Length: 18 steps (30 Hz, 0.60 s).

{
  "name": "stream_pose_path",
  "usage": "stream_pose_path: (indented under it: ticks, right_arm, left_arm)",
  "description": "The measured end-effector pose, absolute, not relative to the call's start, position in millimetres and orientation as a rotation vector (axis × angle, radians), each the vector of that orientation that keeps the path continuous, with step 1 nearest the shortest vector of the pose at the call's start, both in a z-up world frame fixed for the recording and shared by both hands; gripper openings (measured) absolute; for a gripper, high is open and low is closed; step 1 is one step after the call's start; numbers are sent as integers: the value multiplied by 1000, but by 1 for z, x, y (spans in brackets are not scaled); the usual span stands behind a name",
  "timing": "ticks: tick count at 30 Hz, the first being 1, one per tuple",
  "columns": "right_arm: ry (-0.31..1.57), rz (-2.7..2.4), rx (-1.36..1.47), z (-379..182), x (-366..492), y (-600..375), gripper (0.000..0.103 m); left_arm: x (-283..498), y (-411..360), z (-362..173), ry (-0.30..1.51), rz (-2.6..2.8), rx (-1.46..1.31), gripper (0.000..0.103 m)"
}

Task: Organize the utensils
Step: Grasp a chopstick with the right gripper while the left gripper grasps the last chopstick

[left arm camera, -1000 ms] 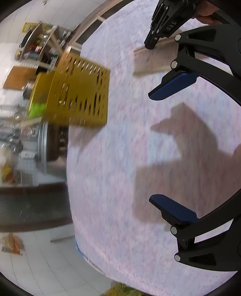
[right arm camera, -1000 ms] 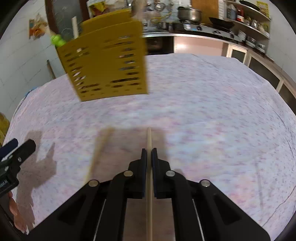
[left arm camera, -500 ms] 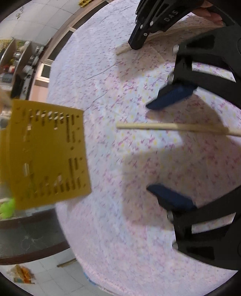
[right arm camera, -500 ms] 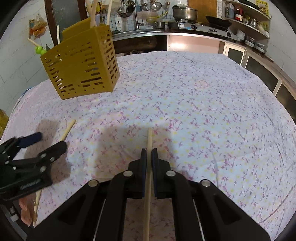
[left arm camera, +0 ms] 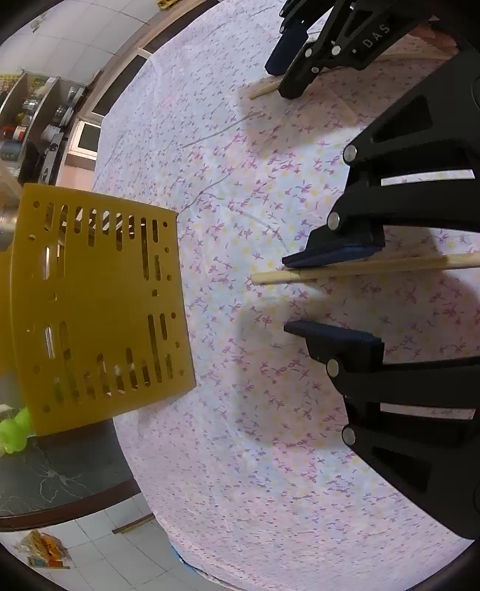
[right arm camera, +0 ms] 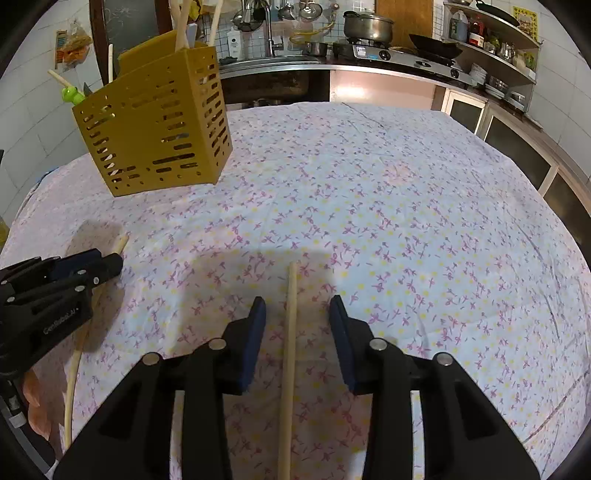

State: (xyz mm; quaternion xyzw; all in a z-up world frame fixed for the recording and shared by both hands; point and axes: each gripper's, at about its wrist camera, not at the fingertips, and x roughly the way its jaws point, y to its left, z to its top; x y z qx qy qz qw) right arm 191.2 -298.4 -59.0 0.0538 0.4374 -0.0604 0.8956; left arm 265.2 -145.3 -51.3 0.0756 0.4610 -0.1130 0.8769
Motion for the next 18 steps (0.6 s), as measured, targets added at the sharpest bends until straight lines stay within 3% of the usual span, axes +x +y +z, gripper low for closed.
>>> stream_pose_path:
  ticks: [3,6,10,18]
  right_arm:
    - [916,-130,109,-59,195,-298,20]
    - [929,-126,118,-59,201,-300,15]
    - [930,-120,162,-59,206,-306,6]
    - [850,-97,175,-46,193,-294,5]
  left_arm:
    - [267,-150,-51,966,-238,172,18]
    - [269,-152,-50,975,-243,160,7]
    - [268,-150,-49,979,-245,140,5]
    - [253,-131,-34,919,-246,94,5]
